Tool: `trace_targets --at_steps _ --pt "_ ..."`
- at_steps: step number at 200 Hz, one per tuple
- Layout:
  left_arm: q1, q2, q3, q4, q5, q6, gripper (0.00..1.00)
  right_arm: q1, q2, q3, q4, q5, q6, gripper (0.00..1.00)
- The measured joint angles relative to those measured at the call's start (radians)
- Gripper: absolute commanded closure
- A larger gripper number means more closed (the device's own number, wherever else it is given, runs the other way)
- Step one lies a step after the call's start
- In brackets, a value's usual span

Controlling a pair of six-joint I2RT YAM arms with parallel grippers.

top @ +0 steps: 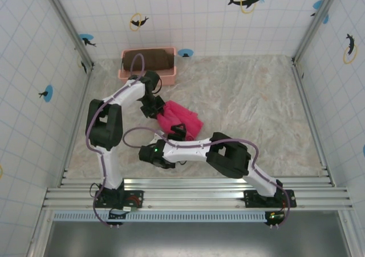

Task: Roll up the long pants

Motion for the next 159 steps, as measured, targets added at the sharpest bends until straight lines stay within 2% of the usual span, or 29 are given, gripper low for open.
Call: trace_targets --at_steps 33,97,132,148,159 --pt "-0.001 0.008 0.006 -0.020 0.021 0.000 1.00 0.032 0.010 0.000 -0.077 0.101 0.077 0.01" --pt "-0.006 0.031 0.042 -0.063 0.025 0.026 1.00 0.068 0.092 -0.012 -0.152 0.217 0.189 0.01" --pt "-0.010 0.053 0.080 -0.100 0.017 0.048 1.00 0.069 0.200 0.056 -0.312 0.305 0.325 0.00" --pt "-0.011 0.054 0.082 -0.103 0.013 0.056 1.00 0.068 0.263 0.116 -0.410 0.331 0.403 0.11" --pt "-0.011 0.054 0.082 -0.103 0.012 0.061 1.00 0.066 0.284 0.155 -0.466 0.331 0.443 0.30"
